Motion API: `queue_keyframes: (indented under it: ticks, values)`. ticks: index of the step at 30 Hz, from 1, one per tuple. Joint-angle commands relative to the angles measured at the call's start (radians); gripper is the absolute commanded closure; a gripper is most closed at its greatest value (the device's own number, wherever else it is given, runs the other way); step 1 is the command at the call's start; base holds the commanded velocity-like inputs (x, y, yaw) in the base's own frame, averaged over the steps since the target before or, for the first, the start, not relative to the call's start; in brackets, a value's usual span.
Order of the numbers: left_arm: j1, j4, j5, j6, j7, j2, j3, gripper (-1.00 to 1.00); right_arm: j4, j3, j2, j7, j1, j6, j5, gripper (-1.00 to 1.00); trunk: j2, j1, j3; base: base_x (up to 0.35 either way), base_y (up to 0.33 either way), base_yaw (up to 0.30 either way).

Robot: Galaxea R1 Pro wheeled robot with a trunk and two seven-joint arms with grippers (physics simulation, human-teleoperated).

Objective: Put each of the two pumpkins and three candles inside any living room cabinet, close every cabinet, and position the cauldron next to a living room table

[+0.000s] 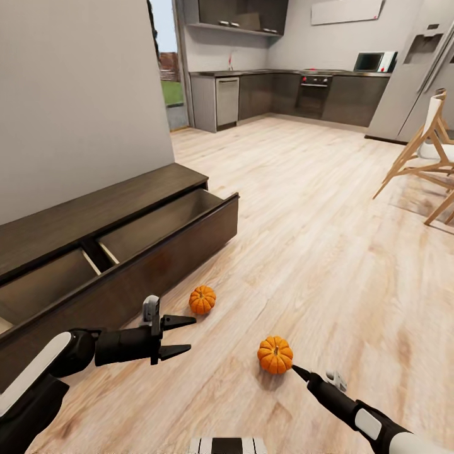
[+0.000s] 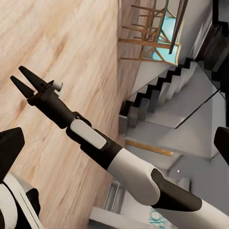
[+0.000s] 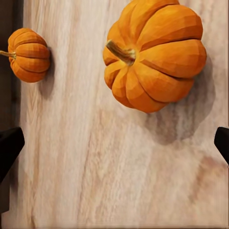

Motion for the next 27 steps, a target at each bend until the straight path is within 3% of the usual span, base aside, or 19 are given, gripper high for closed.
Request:
queue_keyframes:
  ticks: [1,7,11,20,27]
  values:
    - [-0.001,-0.001,0.011,0.0,0.009,0.001,-0.001,-1.0,0.0,0.006,-0.001,0.003,0.0,0.008,-0.011,-1.0,-0.001,0.0,-0.005,0.0,0.0,0.0]
    - [-0.001,-0.003,0.011,0.0,-0.045,0.018,0.005,-1.0,0.0,0.007,-0.001,0.004,0.0,0.008,-0.011,-1.0,-0.002,0.003,-0.028,0.0,0.0,0.0]
    - [-0.001,-0.003,0.011,0.001,-0.08,0.033,0.002,-1.0,0.0,0.007,0.0,0.005,0.0,0.008,-0.011,-1.0,-0.002,0.003,-0.028,0.0,0.0,0.0]
    - [-0.001,-0.003,0.011,0.001,-0.088,0.037,0.005,-1.0,0.0,0.005,-0.001,0.007,0.0,0.008,-0.011,-1.0,-0.002,0.003,-0.028,0.01,0.0,0.0]
    - [-0.001,-0.002,0.01,0.001,-0.087,0.037,0.004,-1.0,0.005,-0.004,-0.002,0.048,0.0,0.008,-0.022,-1.0,-0.002,0.003,-0.028,0.169,0.0,0.0]
